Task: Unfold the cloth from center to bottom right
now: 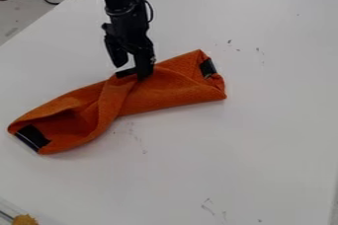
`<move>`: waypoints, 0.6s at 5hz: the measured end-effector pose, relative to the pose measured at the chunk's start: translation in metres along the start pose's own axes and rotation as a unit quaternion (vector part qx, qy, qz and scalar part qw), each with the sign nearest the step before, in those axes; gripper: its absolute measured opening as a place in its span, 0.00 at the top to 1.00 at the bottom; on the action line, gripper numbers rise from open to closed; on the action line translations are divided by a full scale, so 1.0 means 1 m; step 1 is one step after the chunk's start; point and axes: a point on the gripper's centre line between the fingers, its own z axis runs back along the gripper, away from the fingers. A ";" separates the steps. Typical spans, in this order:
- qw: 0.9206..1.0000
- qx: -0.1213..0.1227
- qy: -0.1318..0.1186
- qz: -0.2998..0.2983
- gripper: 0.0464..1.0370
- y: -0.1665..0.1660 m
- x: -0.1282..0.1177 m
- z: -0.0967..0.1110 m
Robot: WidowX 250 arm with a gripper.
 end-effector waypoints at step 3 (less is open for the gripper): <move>1.000 -0.014 -0.003 0.006 0.08 0.012 0.003 -0.015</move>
